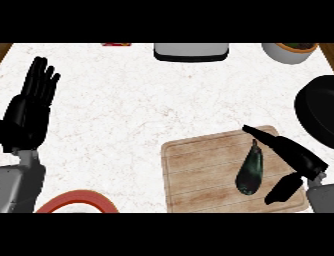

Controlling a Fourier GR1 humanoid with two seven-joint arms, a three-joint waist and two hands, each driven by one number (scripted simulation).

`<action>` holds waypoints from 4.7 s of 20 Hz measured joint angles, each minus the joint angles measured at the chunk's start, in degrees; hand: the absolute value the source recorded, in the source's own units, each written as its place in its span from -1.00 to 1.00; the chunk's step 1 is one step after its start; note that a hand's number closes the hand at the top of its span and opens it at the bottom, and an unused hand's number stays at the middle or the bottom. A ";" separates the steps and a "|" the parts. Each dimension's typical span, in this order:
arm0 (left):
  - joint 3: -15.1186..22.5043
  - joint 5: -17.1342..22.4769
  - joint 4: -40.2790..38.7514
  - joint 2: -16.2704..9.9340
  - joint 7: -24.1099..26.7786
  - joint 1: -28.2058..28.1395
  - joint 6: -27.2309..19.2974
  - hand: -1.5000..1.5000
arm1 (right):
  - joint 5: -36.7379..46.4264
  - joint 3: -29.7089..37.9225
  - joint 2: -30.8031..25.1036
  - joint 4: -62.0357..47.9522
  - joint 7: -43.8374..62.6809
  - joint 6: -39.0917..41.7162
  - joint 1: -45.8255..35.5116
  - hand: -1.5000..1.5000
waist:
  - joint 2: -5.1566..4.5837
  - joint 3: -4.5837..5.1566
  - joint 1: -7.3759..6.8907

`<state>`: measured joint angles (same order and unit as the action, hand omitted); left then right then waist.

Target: Pick the eggplant from the cutting board and place it in the pot

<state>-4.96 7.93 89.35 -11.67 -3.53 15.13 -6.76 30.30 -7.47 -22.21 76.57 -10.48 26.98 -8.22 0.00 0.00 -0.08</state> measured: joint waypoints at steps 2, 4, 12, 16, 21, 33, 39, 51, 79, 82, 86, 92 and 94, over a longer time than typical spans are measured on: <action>0.48 -0.57 1.32 0.54 -1.13 -0.17 -0.38 0.00 | 1.65 -0.22 1.51 -2.36 -1.35 -1.45 -0.86 -1.00 | 0.02 0.02 -0.01; 0.01 -1.07 -1.38 0.72 -0.20 1.79 -0.28 0.00 | 2.13 0.10 2.14 -2.91 -1.82 -1.20 -1.40 -1.00 | 0.00 0.02 0.08; -0.56 -1.43 -1.59 1.41 0.18 2.02 0.15 0.00 | 6.19 -1.86 4.85 -5.91 -7.11 -3.24 -3.21 1.00 | 0.29 0.47 0.12; -0.90 -1.43 -1.34 1.27 -0.56 2.32 0.15 0.00 | 8.63 -3.50 6.03 -4.26 -9.86 -6.05 -2.44 1.00 | 0.45 0.72 0.24; -0.86 -1.31 0.15 1.08 -0.86 0.76 1.10 0.00 | 11.65 -4.65 7.58 -3.10 -9.89 -8.09 -2.22 1.00 | 0.60 0.95 0.29; 0.16 -1.07 0.12 1.72 -0.08 2.12 2.52 0.00 | 22.69 5.44 13.26 -8.46 19.97 -20.65 -17.95 1.00 | -1.23 0.42 -3.88; 1.66 -1.46 -0.57 2.37 -0.12 3.60 3.05 0.00 | 32.76 10.15 14.82 -14.00 42.51 -28.51 -32.28 1.00 | -1.71 0.39 -6.05; 0.89 -1.61 -1.75 2.38 0.12 3.61 2.50 0.00 | 59.55 10.95 11.09 -26.42 71.99 -37.05 -52.84 1.00 | -1.06 0.20 -4.30; -2.32 -1.32 -0.60 1.20 0.60 -0.09 2.38 0.00 | 53.58 27.58 -1.65 -6.67 62.89 -39.68 -26.52 1.00 | 0.09 0.00 0.42; -1.93 -1.79 -0.81 1.71 0.33 0.41 1.95 0.00 | 51.72 28.95 -2.99 -9.62 60.74 -42.47 -24.96 1.00 | 0.01 -0.01 0.18; -2.13 -1.61 -0.32 1.43 -0.02 0.62 2.36 0.00 | 48.69 31.17 -4.27 -14.92 58.53 -44.72 -23.73 1.00 | -0.07 -0.01 -0.10; -2.33 -1.44 -0.07 1.54 0.54 -0.25 2.64 0.00 | 37.37 37.11 -3.13 -20.81 53.11 -47.14 -23.46 -1.00 | -0.11 -0.07 -0.20; -2.58 -1.24 -0.13 1.31 0.05 0.32 2.70 0.00 | 33.83 38.33 -3.44 -23.87 49.26 -48.08 -24.16 -1.00 | -0.16 -0.07 -0.35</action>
<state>-7.54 6.69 89.22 -10.36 -3.48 15.45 -4.06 64.12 30.86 -25.65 52.71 38.78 -21.10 -32.37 -0.17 -0.07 -0.44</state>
